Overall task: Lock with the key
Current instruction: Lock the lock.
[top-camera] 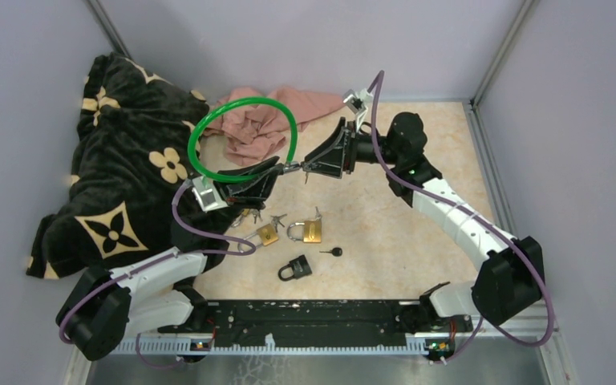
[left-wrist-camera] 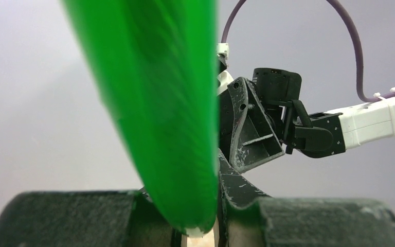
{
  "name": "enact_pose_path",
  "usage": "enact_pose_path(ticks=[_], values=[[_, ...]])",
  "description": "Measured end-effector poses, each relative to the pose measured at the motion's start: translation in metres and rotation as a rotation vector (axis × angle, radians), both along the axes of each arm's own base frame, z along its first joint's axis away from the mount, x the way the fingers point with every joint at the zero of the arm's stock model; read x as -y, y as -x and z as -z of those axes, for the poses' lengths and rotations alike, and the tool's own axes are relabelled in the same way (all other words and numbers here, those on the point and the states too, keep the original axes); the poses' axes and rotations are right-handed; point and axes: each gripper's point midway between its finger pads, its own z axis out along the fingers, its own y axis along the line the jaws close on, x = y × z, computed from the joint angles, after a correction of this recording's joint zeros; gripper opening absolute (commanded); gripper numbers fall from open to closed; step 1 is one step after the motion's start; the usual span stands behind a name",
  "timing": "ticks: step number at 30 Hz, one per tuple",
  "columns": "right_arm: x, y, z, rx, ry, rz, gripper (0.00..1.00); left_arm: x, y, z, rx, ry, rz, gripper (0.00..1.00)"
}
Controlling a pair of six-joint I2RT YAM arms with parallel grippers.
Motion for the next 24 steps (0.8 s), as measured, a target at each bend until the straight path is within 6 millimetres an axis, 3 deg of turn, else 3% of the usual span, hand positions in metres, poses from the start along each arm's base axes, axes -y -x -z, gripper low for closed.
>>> enact_pose_path(ticks=[10, 18, 24], values=[[-0.006, -0.001, 0.011, -0.042, -0.005, -0.033, 0.0, 0.001, 0.001, 0.0, 0.0, -0.001, 0.006, 0.0], [-0.006, 0.005, 0.011, -0.001, -0.002, -0.064, 0.0, -0.002, 0.0, -0.002, -0.018, 0.022, 0.009, 0.0], [-0.009, 0.014, 0.005, 0.24, 0.043, 0.015, 0.0, -0.008, -0.003, -0.005, -0.054, 0.06, 0.03, 0.0]])
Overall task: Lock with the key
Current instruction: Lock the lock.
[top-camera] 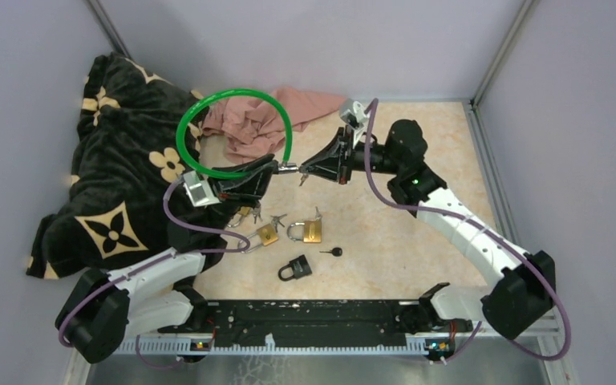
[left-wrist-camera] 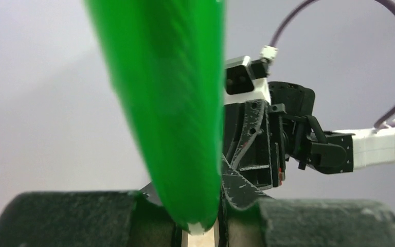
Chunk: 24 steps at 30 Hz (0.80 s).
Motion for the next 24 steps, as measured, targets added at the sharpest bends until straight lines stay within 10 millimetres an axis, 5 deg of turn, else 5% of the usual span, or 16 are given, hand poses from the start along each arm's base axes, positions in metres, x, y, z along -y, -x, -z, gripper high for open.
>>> enact_pose_path(ticks=[8, 17, 21, 24], values=[[0.006, 0.014, -0.018, 0.412, -0.023, 0.092, 0.0, 0.001, 0.009, -0.011, -0.009, 0.036, 0.073, 0.0], [-0.003, 0.004, 0.0, 0.719, 0.107, 0.137, 0.01, 0.0, 0.003, -0.009, -0.029, 0.041, 0.066, 0.0], [-0.006, 0.008, 0.01, 0.763, 0.144, 0.115, 0.51, 0.001, 0.004, -0.008, -0.023, 0.031, 0.066, 0.0], [-0.006, 0.013, 0.008, 0.787, 0.14, 0.112, 0.66, 0.005, 0.005, -0.005, -0.015, 0.012, 0.07, 0.0]])
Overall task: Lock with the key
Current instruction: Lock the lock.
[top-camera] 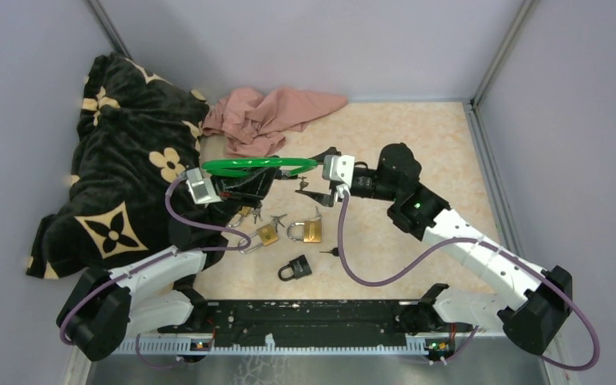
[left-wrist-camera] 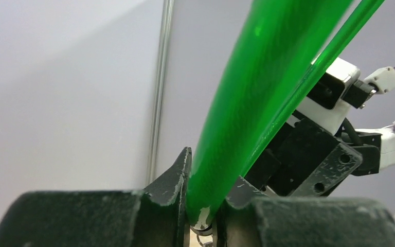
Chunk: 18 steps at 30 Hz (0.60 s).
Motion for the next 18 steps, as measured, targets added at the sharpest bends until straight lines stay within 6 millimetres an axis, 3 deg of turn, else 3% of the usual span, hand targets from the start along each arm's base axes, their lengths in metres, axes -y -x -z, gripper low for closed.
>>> enact_pose_path(ticks=[7, 13, 18], values=[[0.006, 0.004, -0.01, -0.008, -0.023, 0.019, 0.77, 0.0, -0.001, 0.001, 0.017, -0.012, -0.023, 0.0], [0.008, -0.003, 0.01, -0.088, 0.028, 0.038, 0.53, -0.001, -0.002, 0.002, 0.018, -0.015, -0.029, 0.0], [0.003, -0.01, 0.021, -0.127, 0.055, 0.039, 0.44, -0.001, -0.002, 0.002, 0.017, -0.015, -0.029, 0.0]])
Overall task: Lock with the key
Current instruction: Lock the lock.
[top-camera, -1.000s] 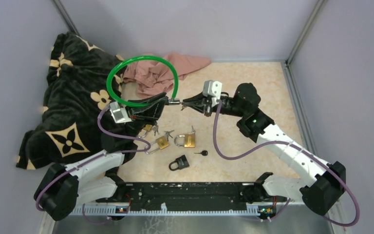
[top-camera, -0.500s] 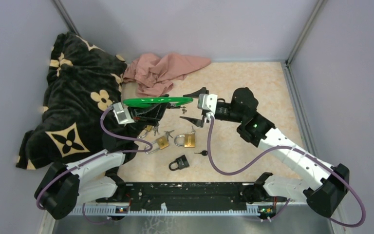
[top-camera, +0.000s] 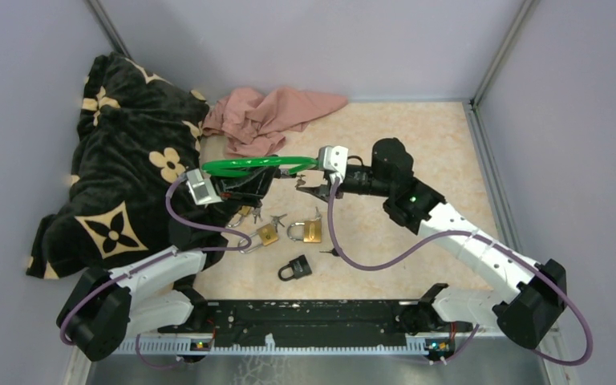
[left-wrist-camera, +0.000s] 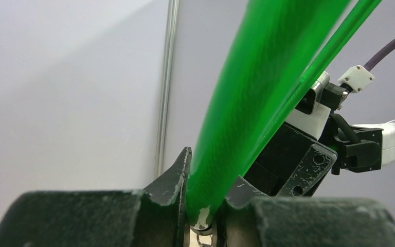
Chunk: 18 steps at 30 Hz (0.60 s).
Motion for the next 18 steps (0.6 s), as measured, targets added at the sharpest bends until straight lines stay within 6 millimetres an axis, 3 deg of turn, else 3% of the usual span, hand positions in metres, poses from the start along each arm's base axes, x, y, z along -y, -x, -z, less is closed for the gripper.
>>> enact_pose_path(ticks=[7, 14, 16, 18], values=[[-0.006, -0.005, -0.004, -0.01, -0.016, -0.007, 0.01, 0.0, 0.0, 0.0, -0.001, 0.002, -0.001, 0.0], [-0.005, -0.009, -0.003, -0.005, -0.016, -0.02, 0.0, -0.002, -0.002, 0.0, -0.001, 0.003, -0.016, 0.0], [0.005, -0.015, 0.002, -0.016, -0.019, -0.018, 0.0, -0.002, -0.004, 0.001, 0.002, -0.006, -0.026, 0.0], [0.028, -0.031, 0.018, -0.048, -0.012, 0.043, 0.0, -0.005, -0.006, 0.001, 0.011, -0.009, -0.047, 0.0]])
